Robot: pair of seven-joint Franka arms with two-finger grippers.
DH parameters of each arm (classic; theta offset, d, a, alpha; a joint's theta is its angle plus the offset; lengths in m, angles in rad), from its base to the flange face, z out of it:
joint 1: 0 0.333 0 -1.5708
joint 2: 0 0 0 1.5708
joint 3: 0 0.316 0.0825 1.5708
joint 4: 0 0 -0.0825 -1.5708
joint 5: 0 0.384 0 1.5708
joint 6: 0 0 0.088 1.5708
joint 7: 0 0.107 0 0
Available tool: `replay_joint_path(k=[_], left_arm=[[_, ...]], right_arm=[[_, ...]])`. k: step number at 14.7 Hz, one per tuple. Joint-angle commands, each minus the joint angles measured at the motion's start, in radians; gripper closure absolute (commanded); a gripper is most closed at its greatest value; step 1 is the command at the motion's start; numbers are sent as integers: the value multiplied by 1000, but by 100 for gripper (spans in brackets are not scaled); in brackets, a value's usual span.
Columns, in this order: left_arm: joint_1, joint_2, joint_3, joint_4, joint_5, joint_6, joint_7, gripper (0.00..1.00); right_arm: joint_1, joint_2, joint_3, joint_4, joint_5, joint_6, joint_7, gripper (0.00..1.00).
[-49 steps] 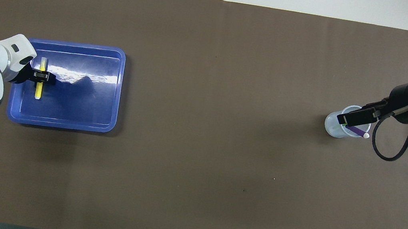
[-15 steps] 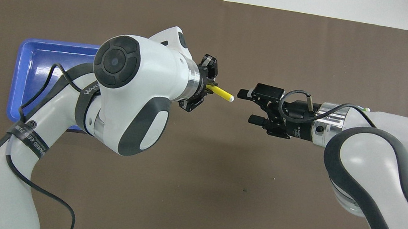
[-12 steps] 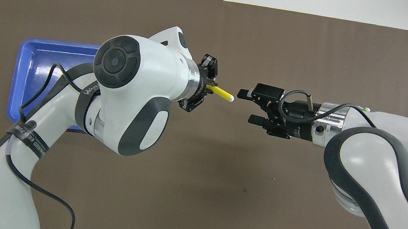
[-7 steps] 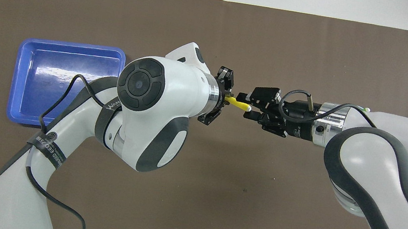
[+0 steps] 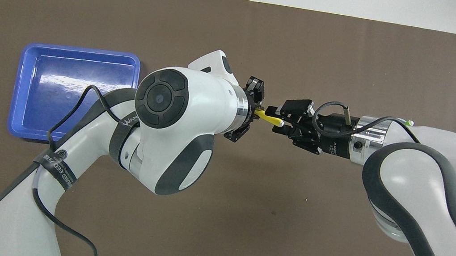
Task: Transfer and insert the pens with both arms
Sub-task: 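Take the yellow pen with the right gripper and open the left gripper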
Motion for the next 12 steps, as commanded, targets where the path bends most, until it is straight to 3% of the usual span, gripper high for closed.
replay_joint_path(k=[1, 10, 11, 12], left_arm=[[-31, -11, 10, -12, -15, -27, -4, 100], [-28, -22, 11, -14, -15, -31, 7, 100], [-21, -22, 11, -12, -15, -24, 13, 68], [-21, -20, 13, -12, 2, -27, 27, 10]], right_arm=[[-16, -22, 5, -5, 28, -25, -9, 100], [-25, -22, 5, -1, 28, -34, -7, 100], [-24, -22, 5, 0, 26, -34, -7, 100], [-25, -22, 3, 2, 22, -37, -9, 100]])
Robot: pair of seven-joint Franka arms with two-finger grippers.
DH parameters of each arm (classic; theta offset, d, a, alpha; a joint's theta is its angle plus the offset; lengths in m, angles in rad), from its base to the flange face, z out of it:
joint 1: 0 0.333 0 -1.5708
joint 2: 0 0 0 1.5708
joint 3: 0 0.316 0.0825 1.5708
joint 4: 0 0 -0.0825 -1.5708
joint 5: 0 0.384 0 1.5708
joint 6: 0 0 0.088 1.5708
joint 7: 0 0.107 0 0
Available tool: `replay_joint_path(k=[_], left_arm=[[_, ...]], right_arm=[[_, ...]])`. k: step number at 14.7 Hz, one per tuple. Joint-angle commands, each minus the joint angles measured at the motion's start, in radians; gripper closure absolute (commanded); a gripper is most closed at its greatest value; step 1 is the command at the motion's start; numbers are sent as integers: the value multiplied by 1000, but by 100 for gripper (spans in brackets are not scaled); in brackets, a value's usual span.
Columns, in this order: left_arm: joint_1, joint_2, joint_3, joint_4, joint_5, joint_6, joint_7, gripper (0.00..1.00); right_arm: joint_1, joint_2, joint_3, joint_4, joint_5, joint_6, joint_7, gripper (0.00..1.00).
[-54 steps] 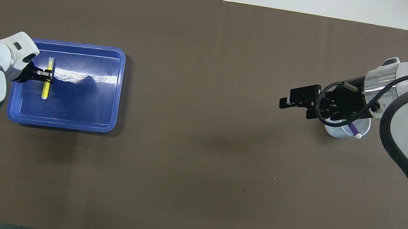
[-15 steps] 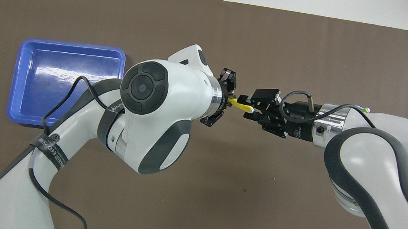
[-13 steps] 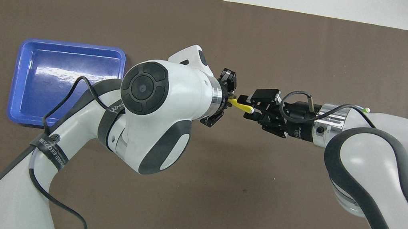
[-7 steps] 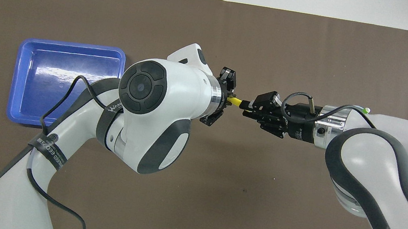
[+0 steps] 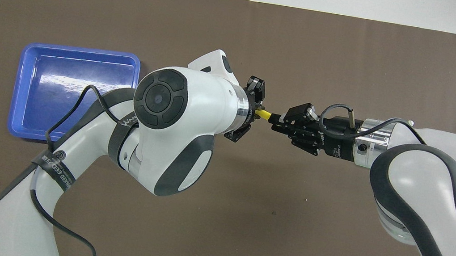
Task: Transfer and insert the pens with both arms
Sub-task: 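Take the yellow pen with the right gripper and open the left gripper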
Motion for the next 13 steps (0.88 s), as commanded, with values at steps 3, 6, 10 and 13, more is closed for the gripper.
replay_joint_path(k=[3, 6, 10, 13], left_arm=[[-10, -30, 19, -15, 27, -46, 155, 0], [33, -43, 21, -17, 28, -118, 334, 0], [119, -73, 21, -44, 35, -231, 645, 0], [186, -108, 19, -96, 108, -256, 822, 0]], right_arm=[[-27, -8, 6, 10, 1, -35, -8, 100], [-110, 20, 3, 113, -227, -203, -10, 100], [-207, 99, 3, 388, -671, -508, -127, 100], [-228, 181, 4, 622, -953, -712, -307, 100]])
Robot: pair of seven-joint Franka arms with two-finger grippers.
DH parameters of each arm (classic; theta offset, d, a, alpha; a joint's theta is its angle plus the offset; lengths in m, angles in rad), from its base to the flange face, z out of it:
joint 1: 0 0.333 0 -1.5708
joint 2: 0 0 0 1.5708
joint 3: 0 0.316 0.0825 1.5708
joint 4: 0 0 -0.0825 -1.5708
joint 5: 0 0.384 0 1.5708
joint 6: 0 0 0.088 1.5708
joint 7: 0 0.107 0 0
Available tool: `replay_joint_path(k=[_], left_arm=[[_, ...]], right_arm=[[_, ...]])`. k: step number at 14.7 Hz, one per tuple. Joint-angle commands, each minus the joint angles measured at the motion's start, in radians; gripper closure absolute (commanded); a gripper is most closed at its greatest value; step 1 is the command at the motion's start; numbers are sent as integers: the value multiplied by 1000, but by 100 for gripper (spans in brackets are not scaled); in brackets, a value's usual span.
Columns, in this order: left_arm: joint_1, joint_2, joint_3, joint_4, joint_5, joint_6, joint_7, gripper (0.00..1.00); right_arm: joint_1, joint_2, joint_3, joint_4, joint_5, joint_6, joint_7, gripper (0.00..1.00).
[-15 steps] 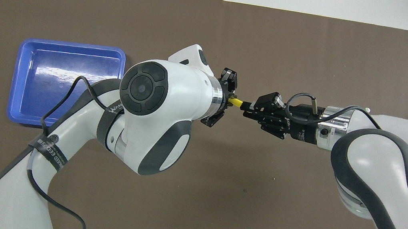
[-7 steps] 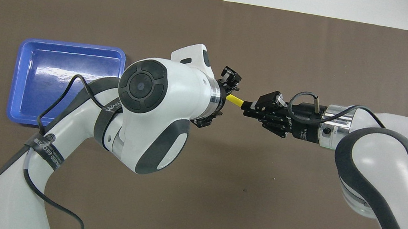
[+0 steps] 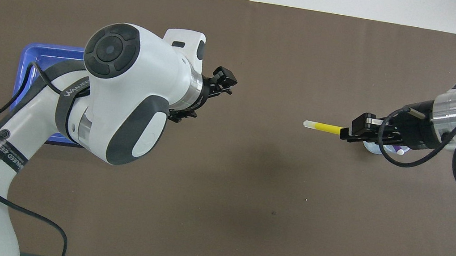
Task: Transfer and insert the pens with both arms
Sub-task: 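Insert the yellow pen into the cup with the right gripper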
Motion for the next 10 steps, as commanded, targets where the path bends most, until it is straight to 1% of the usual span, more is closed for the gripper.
replay_joint_path(k=[1, 2, 3, 4, 7, 10], left_arm=[[63, -67, -5, -83, 48, -28, 167, 0], [94, -76, -5, -94, 54, -50, 246, 0], [129, -86, -4, -99, 57, -73, 319, 0], [169, -96, -5, -106, 57, -99, 404, 0], [289, -127, -4, -118, 59, -159, 631, 0], [382, -165, -5, -117, 97, -197, 780, 0]], right_arm=[[4, 125, 15, 251, -266, -167, -152, 100], [23, 129, 20, 264, -393, -171, -259, 100], [55, 130, 20, 261, -489, -149, -368, 100], [72, 129, 19, 244, -549, -111, -433, 100], [60, 92, 19, 145, -578, -50, -499, 100], [35, 58, 19, 54, -630, 36, -600, 100]])
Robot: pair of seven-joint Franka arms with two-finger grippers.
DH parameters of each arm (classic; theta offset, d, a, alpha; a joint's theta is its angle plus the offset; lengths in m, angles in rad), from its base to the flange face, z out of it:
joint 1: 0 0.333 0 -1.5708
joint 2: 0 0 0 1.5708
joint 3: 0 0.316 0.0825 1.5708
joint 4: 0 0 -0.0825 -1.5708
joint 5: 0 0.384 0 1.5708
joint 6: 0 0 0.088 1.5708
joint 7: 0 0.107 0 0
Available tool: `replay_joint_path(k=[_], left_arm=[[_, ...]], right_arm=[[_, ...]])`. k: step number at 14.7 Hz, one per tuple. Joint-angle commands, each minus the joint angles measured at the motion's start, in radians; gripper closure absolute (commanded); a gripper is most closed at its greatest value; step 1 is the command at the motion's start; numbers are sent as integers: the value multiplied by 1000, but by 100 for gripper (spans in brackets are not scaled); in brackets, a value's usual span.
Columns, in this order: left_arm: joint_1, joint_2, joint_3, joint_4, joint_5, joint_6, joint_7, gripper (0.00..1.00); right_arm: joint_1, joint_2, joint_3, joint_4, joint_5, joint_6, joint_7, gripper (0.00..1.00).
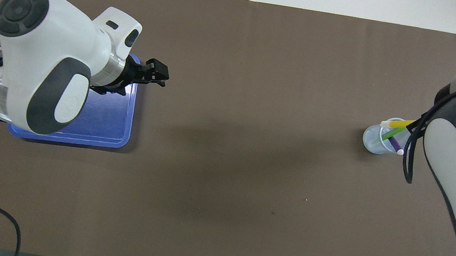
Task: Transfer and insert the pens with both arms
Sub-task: 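Insert the yellow pen into the cup with the right gripper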
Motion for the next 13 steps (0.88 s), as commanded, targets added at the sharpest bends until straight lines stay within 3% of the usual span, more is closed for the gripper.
replay_joint_path(k=[1, 6, 10, 13], left_arm=[[74, -70, -12, -28, 47, -55, 137, 0], [118, -109, -10, 52, 112, -188, 206, 0], [134, -107, -10, 159, 119, -306, 223, 0], [140, -101, -9, 212, 119, -378, 242, 0]], right_arm=[[-28, -58, 6, -108, -57, 69, -101, 100], [-29, -87, 6, -166, -136, 74, -173, 100], [-58, -139, 6, -306, -144, 196, -205, 100], [-61, -150, 5, -329, -155, 216, -239, 100]])
